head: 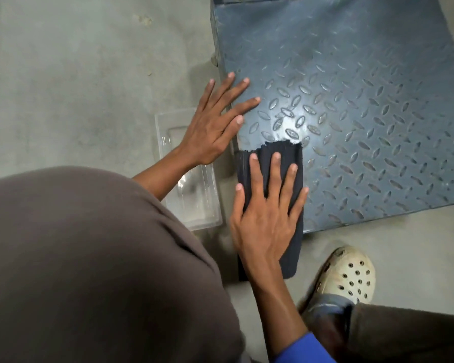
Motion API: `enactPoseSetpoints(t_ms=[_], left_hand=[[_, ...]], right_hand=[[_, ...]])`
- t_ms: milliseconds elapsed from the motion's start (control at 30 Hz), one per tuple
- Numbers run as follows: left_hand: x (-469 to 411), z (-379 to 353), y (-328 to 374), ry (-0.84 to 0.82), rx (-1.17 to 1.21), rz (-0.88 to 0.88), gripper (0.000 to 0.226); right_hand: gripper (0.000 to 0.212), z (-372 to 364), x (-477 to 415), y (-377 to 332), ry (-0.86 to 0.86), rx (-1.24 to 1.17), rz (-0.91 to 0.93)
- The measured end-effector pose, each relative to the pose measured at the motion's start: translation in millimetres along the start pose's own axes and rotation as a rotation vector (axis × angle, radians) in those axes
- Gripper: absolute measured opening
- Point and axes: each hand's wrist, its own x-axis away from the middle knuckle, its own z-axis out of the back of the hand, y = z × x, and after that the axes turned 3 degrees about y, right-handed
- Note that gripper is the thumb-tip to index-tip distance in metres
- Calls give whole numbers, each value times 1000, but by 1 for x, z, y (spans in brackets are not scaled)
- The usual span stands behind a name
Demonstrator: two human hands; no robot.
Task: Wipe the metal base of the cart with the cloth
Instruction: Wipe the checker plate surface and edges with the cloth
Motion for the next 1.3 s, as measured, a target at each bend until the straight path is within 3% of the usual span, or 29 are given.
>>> enactPoseSetpoints(t_ms=[200, 400, 533, 633, 700, 867, 967, 1300], left_hand=[[11, -8, 39, -79, 45, -229, 46], [10, -5, 38, -69, 115, -184, 42], [11, -7, 40, -56, 115, -172, 43], [11, -11, 43, -15, 109, -143, 45], [12, -13, 45, -3, 114, -133, 46], [11, -10, 46, -18, 95, -156, 46], [12, -10, 46, -21, 93, -155, 47], [12, -12, 46, -7, 82, -151, 47]], right_hand=[[54, -5, 16, 8, 162, 62, 21], [54, -7, 28, 50, 263, -36, 136], [45, -16, 30, 43, 384, -63, -23], [35, -21, 22, 23, 440, -37, -31], [29, -17, 19, 20, 437, 3, -51], [40, 2, -11, 5, 226, 58, -252], [40, 10, -33, 3, 189, 17, -309], [45, -12, 40, 28, 249, -125, 43]])
